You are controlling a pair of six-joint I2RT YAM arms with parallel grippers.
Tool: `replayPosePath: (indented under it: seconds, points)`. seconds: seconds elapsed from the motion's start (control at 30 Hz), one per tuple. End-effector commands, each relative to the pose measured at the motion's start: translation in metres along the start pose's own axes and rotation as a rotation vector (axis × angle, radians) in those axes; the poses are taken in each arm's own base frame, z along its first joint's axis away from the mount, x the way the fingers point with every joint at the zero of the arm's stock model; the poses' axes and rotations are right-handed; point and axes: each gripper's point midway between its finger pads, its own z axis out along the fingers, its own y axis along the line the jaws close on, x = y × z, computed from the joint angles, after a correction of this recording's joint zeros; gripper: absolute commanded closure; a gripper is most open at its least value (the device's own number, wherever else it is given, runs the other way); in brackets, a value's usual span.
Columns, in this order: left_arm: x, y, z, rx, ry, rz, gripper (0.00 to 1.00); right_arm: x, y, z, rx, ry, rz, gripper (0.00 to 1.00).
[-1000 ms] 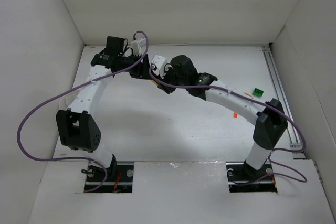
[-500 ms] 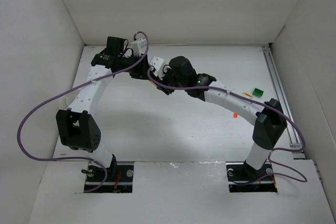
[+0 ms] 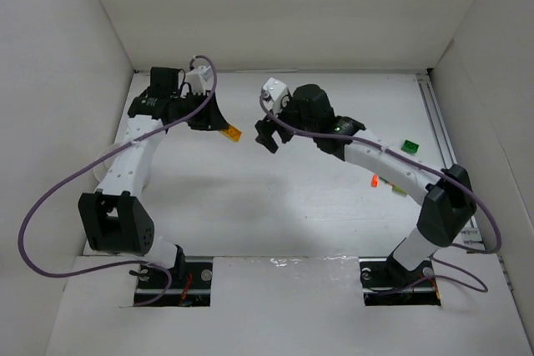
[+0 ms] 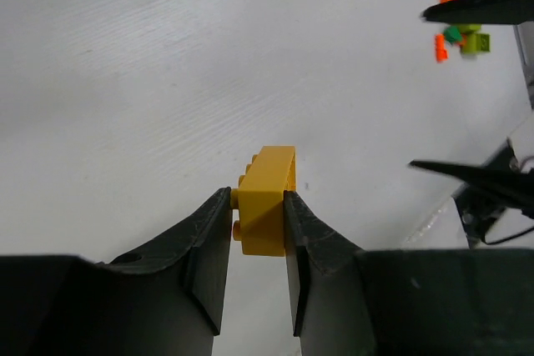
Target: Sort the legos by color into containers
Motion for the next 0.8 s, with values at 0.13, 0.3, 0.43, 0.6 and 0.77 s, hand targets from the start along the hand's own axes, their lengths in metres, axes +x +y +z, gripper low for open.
replayPosePath:
  seconds: [0.13, 0.3, 0.43, 0.6, 0.77]
  points:
    - [-0.016, 0.064, -0.08, -0.419, -0.167, 0.021, 1.0, -0.012, -0.053, -0.048, 0.08, -0.088, 0.186, 0.02]
    - [0.001, 0.115, -0.133, -0.617, -0.118, 0.017, 1.0, 0.021, -0.094, -0.064, 0.107, 0.005, 0.335, 0.02]
    - [0.02, 0.138, -0.181, -0.7, -0.117, -0.022, 1.0, 0.047, -0.113, -0.073, 0.12, 0.068, 0.46, 0.02]
    - [0.052, 0.159, -0.207, -0.78, -0.08, -0.053, 1.0, 0.06, -0.124, -0.076, 0.159, 0.076, 0.516, 0.02]
    - [0.059, 0.162, -0.203, -0.786, -0.079, -0.096, 1.0, 0.066, -0.13, -0.079, 0.177, 0.08, 0.55, 0.02]
